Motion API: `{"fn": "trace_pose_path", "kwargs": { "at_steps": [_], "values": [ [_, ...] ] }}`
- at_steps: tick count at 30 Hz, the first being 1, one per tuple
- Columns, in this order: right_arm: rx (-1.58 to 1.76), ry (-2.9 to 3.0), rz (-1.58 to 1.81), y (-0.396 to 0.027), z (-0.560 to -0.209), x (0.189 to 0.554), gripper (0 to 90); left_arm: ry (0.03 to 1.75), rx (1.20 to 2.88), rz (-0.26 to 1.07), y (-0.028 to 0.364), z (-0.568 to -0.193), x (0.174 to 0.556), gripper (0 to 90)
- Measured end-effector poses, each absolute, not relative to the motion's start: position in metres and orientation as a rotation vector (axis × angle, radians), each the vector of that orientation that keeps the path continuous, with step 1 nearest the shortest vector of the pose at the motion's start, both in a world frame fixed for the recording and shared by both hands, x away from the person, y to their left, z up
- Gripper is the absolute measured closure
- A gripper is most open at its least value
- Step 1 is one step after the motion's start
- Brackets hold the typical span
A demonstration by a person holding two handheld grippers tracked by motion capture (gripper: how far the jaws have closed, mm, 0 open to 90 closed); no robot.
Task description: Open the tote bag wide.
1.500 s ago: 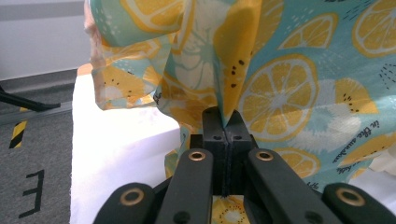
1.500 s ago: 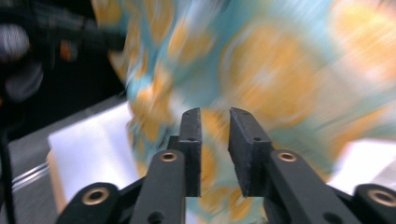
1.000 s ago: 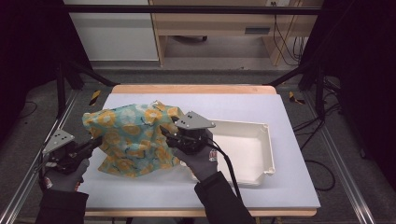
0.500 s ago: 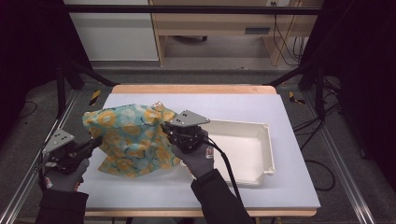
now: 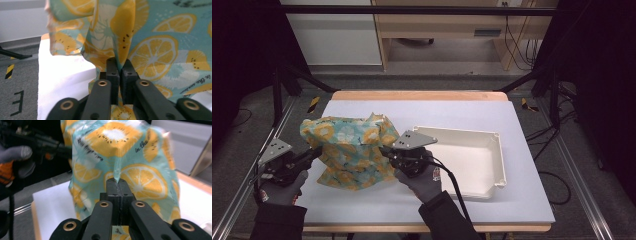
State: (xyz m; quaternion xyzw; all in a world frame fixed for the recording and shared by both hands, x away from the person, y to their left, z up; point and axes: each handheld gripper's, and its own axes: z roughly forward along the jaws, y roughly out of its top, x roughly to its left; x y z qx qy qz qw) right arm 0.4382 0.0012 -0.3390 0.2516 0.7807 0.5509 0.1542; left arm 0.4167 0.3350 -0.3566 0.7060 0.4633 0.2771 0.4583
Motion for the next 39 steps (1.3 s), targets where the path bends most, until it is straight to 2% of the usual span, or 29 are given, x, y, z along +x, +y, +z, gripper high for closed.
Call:
{"fn": "trace_pose_path", "kwargs": {
  "at_steps": [3, 7, 12, 20, 23, 25, 26, 27, 28, 29, 30, 32, 34, 39],
  "values": [
    [0.724, 2.255, 1.574, 0.003, -0.346, 0.438, 90.0, 1.128, 1.724, 0.682, 0.337, -0.354, 0.415, 80.7],
    [0.728, 2.271, 1.563, 0.006, -0.353, 0.438, 90.0, 1.106, 1.694, 0.71, 0.342, -0.343, 0.406, 62.9],
    [0.728, 2.273, 1.546, 0.007, -0.355, 0.437, 90.0, 1.083, 1.622, 0.752, 0.349, -0.322, 0.393, 53.9],
    [0.72, 2.28, 1.545, 0.009, -0.354, 0.437, 89.7, 1.06, 1.58, 0.743, 0.348, -0.308, 0.399, 53.9],
    [0.719, 2.278, 1.544, 0.009, -0.353, 0.437, 89.7, 1.066, 1.617, 0.755, 0.341, -0.309, 0.406, 55.9],
    [0.719, 2.276, 1.543, 0.009, -0.353, 0.436, 89.7, 1.087, 1.643, 0.778, 0.337, -0.311, 0.409, 62.5],
    [0.719, 2.276, 1.543, 0.009, -0.353, 0.436, 89.7, 1.094, 1.649, 0.782, 0.337, -0.312, 0.409, 62.5],
    [0.718, 2.277, 1.542, 0.009, -0.353, 0.436, 89.7, 1.094, 1.653, 0.781, 0.337, -0.312, 0.41, 70.4],
    [0.718, 2.277, 1.542, 0.009, -0.353, 0.436, 89.7, 1.09, 1.654, 0.777, 0.337, -0.313, 0.409, 70.4],
    [0.717, 2.275, 1.547, 0.009, -0.353, 0.436, 89.7, 1.088, 1.657, 0.779, 0.337, -0.313, 0.409, 80.7],
    [0.717, 2.275, 1.547, 0.009, -0.353, 0.436, 89.7, 1.086, 1.659, 0.782, 0.337, -0.314, 0.408, 80.7],
    [0.718, 2.271, 1.549, 0.008, -0.352, 0.435, 89.8, 1.086, 1.669, 0.805, 0.336, -0.313, 0.406, 87.4],
    [0.715, 2.26, 1.553, 0.008, -0.35, 0.435, 89.8, 1.087, 1.672, 0.808, 0.337, -0.313, 0.405, 90.0],
    [0.715, 2.203, 1.586, 0.004, -0.344, 0.434, 89.9, 1.064, 1.643, 0.779, 0.342, -0.311, 0.397, 90.0]
  ]
}}
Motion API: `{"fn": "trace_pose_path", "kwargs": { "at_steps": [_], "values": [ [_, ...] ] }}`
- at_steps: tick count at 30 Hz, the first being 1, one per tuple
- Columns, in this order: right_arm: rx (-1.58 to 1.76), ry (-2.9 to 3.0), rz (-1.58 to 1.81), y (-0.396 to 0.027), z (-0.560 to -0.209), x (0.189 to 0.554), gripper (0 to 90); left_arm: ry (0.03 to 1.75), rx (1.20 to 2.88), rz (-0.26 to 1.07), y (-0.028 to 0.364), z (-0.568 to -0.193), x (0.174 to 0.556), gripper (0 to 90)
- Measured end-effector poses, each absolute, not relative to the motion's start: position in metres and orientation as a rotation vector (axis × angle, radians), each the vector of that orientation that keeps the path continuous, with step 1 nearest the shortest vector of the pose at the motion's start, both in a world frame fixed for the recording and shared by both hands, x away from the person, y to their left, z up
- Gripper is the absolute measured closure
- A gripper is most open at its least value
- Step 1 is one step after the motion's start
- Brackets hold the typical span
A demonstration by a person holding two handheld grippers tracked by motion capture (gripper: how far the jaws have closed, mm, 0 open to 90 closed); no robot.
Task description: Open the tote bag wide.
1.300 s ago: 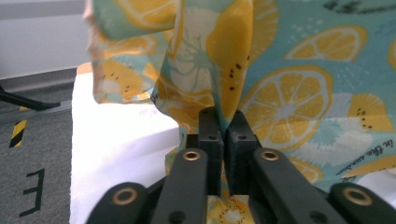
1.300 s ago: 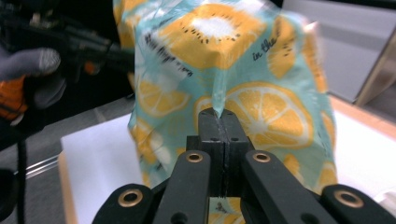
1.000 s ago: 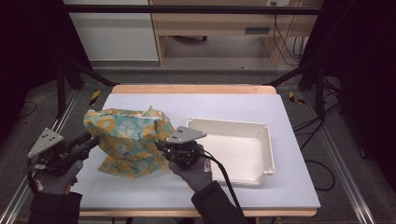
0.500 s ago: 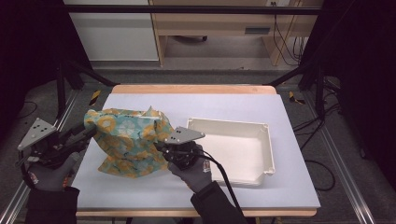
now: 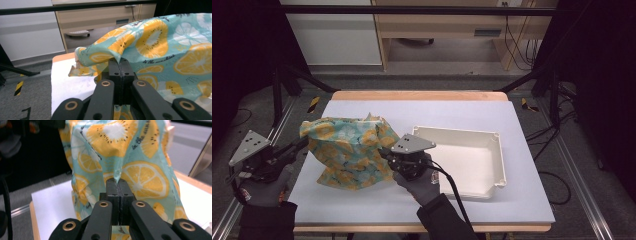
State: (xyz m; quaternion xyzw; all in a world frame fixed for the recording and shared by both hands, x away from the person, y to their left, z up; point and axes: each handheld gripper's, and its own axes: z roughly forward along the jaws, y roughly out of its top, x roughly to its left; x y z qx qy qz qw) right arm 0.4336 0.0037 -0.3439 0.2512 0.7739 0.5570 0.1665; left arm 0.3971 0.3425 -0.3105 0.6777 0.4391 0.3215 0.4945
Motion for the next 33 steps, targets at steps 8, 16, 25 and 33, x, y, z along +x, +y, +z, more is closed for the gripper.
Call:
{"fn": "trace_pose_path", "kwargs": {
  "at_steps": [8, 16, 25, 33],
  "values": [
    [0.666, 2.205, 1.621, 0.001, -0.339, 0.425, 89.9, 1.029, 1.683, 0.78, 0.338, -0.314, 0.382, 90.0],
    [0.66, 2.262, 1.549, 0.005, -0.351, 0.423, 89.8, 1.043, 1.725, 0.712, 0.338, -0.332, 0.384, 90.0],
    [0.718, 2.296, 1.486, 0.01, -0.364, 0.432, 89.6, 1.056, 1.778, 0.711, 0.33, -0.341, 0.39, 90.0],
    [0.72, 2.333, 1.472, 0.016, -0.374, 0.43, 88.8, 1.082, 1.783, 0.718, 0.335, -0.346, 0.389, 90.0]
  ]
}}
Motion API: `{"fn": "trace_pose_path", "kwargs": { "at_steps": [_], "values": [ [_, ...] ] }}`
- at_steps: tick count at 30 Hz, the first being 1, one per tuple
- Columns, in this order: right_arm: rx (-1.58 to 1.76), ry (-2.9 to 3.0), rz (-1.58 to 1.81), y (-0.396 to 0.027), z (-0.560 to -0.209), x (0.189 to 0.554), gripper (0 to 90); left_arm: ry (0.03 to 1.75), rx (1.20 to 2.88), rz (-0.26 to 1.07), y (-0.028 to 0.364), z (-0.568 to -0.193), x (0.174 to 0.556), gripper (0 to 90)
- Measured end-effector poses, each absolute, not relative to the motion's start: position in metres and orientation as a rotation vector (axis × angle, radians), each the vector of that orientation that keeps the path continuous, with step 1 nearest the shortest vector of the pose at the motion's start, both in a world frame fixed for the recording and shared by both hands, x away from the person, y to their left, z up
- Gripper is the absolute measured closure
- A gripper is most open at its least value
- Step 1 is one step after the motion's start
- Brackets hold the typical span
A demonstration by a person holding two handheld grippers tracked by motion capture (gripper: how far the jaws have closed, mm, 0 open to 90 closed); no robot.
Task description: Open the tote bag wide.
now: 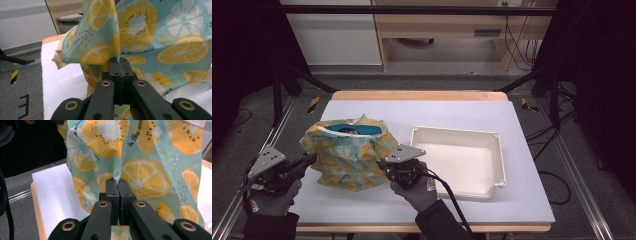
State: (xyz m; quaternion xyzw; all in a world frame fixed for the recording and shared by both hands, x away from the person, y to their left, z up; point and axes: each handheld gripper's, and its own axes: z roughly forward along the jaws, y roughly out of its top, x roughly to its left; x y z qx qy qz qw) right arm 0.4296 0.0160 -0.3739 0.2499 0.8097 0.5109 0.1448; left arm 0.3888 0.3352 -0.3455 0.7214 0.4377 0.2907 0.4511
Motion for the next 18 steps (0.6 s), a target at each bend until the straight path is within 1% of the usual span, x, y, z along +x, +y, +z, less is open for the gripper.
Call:
{"fn": "trace_pose_path", "kwargs": {
  "at_steps": [7, 12, 18],
  "values": [
    [0.728, 2.335, 1.457, 0.019, -0.376, 0.431, 87.1, 1.112, 1.806, 0.702, 0.341, -0.357, 0.386, 90.0],
    [0.736, 2.345, 1.44, 0.022, -0.379, 0.431, 89.3, 1.123, 1.833, 0.683, 0.339, -0.364, 0.39, 90.0],
    [0.733, 2.347, 1.437, 0.023, -0.379, 0.431, 90.0, 1.129, 1.811, 0.688, 0.34, -0.363, 0.39, 89.8]
  ]
}}
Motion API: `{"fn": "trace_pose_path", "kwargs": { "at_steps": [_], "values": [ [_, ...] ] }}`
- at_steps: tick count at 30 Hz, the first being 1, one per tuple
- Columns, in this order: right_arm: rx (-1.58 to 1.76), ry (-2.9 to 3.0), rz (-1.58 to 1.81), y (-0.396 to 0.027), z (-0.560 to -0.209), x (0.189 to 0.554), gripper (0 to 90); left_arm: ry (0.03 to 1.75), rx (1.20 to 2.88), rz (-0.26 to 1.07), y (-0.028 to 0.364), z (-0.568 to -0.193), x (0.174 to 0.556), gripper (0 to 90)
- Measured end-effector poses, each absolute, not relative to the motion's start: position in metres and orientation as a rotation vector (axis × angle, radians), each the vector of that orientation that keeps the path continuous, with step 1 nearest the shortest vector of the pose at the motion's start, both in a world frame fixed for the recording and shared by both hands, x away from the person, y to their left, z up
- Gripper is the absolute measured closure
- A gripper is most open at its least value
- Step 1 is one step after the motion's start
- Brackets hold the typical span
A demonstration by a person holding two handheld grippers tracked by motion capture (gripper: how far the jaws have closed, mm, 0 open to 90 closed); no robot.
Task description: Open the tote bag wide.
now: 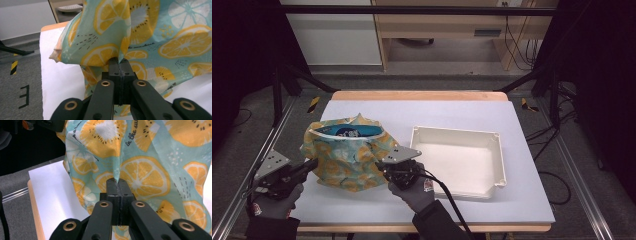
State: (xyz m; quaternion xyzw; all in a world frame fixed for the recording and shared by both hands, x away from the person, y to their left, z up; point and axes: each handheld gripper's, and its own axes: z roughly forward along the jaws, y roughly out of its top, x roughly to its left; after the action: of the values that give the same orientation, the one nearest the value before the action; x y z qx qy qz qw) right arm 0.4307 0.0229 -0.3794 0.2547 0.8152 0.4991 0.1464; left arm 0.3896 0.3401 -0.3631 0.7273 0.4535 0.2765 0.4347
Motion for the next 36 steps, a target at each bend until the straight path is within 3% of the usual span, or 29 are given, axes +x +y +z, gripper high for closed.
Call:
{"fn": "trace_pose_path", "kwargs": {
  "at_steps": [3, 6, 11, 16, 19, 25, 36],
  "values": [
    [0.74, 2.339, 1.443, 0.022, -0.379, 0.431, 90.0, 1.135, 1.771, 0.7, 0.343, -0.358, 0.387, 83.3],
    [0.744, 2.341, 1.444, 0.021, -0.38, 0.431, 90.0, 1.12, 1.717, 0.717, 0.349, -0.346, 0.38, 68.9],
    [0.742, 2.349, 1.436, 0.022, -0.382, 0.431, 90.0, 1.09, 1.649, 0.781, 0.352, -0.321, 0.371, 56.9],
    [0.731, 2.351, 1.438, 0.024, -0.38, 0.429, 90.0, 1.079, 1.659, 0.781, 0.349, -0.311, 0.384, 53.7],
    [0.727, 2.35, 1.44, 0.024, -0.38, 0.428, 90.0, 1.096, 1.675, 0.797, 0.347, -0.31, 0.394, 59.1],
    [0.718, 2.342, 1.464, 0.023, -0.378, 0.429, 90.0, 1.089, 1.72, 0.781, 0.346, -0.315, 0.393, 89.3],
    [0.703, 2.335, 1.457, 0.028, -0.374, 0.428, 90.0, 1.116, 1.786, 0.763, 0.352, -0.331, 0.376, 90.0]
  ]
}}
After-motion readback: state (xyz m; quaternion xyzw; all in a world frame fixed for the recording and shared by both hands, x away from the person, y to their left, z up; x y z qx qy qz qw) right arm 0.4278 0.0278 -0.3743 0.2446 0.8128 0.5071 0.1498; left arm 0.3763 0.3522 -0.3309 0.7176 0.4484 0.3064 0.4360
